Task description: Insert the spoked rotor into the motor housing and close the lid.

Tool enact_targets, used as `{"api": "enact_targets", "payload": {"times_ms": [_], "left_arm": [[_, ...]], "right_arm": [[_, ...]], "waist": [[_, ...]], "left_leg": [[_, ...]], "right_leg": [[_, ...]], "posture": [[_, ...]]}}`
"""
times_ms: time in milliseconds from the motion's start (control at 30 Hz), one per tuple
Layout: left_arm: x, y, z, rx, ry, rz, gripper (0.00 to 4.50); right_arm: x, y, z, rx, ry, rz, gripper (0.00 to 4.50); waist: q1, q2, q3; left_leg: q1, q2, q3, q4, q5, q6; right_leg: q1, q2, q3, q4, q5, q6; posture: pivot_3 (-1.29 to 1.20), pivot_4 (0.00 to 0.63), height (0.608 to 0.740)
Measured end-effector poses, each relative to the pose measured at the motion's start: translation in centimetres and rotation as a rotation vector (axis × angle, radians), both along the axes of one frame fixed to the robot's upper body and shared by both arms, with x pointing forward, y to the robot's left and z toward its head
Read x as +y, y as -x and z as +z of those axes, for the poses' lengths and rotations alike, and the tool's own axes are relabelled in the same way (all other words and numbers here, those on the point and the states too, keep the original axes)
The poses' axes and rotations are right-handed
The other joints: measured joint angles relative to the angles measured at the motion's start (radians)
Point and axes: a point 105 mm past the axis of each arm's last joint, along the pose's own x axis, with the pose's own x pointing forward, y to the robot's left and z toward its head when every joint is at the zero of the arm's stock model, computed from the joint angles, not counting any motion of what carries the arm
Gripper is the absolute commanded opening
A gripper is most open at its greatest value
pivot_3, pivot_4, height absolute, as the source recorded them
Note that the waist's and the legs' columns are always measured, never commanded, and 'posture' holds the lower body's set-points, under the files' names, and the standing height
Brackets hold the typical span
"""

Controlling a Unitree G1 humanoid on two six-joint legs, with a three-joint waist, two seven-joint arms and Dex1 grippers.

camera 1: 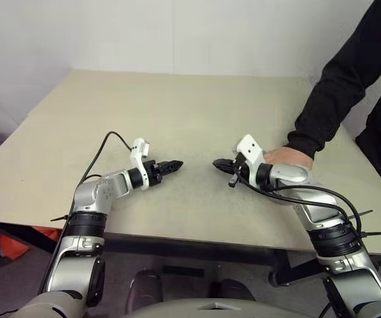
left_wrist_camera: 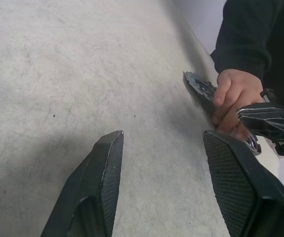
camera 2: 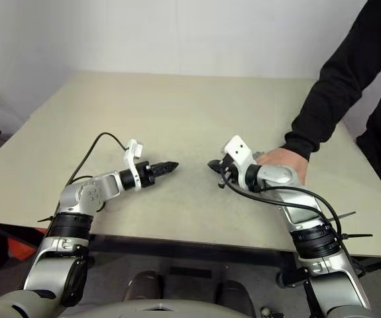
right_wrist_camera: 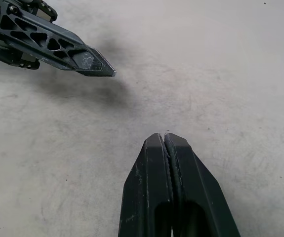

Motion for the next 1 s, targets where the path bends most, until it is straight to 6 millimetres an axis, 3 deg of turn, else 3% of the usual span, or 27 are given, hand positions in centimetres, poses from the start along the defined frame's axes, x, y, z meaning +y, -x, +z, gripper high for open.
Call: {"api": "enact_targets", "payload": {"times_ms": [267,367,533,767,1000], "left_arm": [[-0.2,0.2,-0.4,-0.005,-0.056,-0.022,2.72],[-0.8,0.7,-0.4,-0.067,-0.157,-0.082,2.75],[-2.1,1.6,0.0,-0.222,-0.320,-0.218,2.75],[-3.1,2.3,-0.5,-0.385,-0.472,-0.375,2.75],[-3.9,1.5,-0.2,-0.430,-0.475,-0.403,2.75]], "right_arm": [[-0.2,0.1,-0.1,0.008,0.011,0.002,0.00],[-1.4,0.8,-0.2,0.031,0.046,0.021,0.62],[-4.5,1.0,-0.2,0.019,0.151,-0.032,2.24],[-9.4,2.2,-0.5,0.002,0.408,-0.073,2.24],[-11.7,4.3,0.0,0.006,0.516,-0.066,2.24]], "waist": [[0.000,0.000,0.000],[0.004,0.000,0.000],[0.003,0.000,0.000],[0.003,0.001,-0.001],[0.004,0.003,-0.002]], "left_leg": [[0.000,0.000,0.000,0.000,0.000,0.000],[-0.001,0.000,0.000,0.000,0.000,0.001],[0.000,0.000,0.000,0.000,0.000,0.000],[0.000,0.000,0.000,0.001,0.000,0.000],[0.000,0.000,0.000,0.001,-0.001,0.001]], "right_leg": [[0.000,0.000,0.000,0.000,0.000,0.000],[0.000,0.000,0.000,0.000,0.000,0.000],[0.000,0.000,0.000,0.000,0.000,0.000],[0.000,0.000,0.000,0.000,0.000,0.000],[0.000,0.000,0.001,0.000,0.000,0.000]], "posture": [[0.00,0.000,0.740],[0.00,0.000,0.740],[0.00,0.000,0.740],[0.00,0.000,0.740],[0.00,0.000,0.740]]}}
